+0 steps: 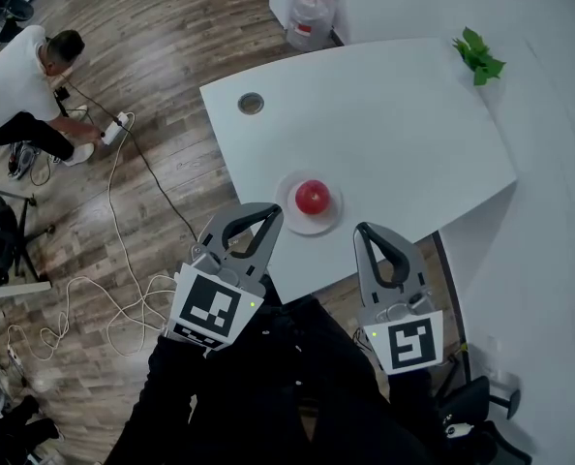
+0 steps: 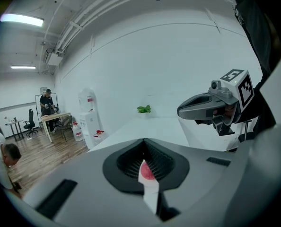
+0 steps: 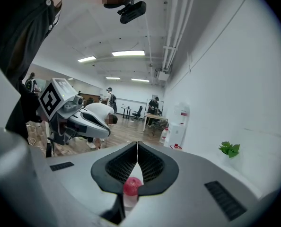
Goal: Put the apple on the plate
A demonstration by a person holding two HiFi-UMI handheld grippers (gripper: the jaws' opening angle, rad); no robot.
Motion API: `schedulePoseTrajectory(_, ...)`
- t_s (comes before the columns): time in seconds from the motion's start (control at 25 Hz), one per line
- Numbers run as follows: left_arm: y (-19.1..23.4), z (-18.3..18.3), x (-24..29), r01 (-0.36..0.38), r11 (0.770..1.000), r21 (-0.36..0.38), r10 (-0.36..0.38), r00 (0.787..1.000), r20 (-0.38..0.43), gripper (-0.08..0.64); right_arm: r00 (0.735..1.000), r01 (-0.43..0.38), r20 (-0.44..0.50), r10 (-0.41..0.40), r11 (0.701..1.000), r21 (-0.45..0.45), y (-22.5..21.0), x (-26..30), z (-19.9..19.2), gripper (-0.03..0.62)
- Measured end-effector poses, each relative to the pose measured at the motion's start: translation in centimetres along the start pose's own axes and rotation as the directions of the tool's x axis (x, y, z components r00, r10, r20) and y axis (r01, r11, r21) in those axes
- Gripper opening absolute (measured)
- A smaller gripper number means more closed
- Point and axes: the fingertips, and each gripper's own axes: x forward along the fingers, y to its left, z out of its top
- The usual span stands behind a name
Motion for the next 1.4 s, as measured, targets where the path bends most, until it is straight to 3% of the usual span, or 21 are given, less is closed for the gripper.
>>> schedulePoseTrajectory(0.72, -0.9, -0.2, 0.5, 0.022, 1.000, -0.002, -0.022, 1.000, -0.009, 0.014, 1.000, 0.003, -0.010, -0.003, 1.000, 0.005, 0.1, 0.3, -0.3, 0.040)
schedulePoseTrajectory(1.4, -1.0, -0.5, 0.4, 0.031, 0.999, -0.009, -0.031, 0.999, -0.011, 0.014, 0.995, -0.042, -0.088, 0.042, 0.999, 0.002, 1.6, 1.0, -1.4, 0.041)
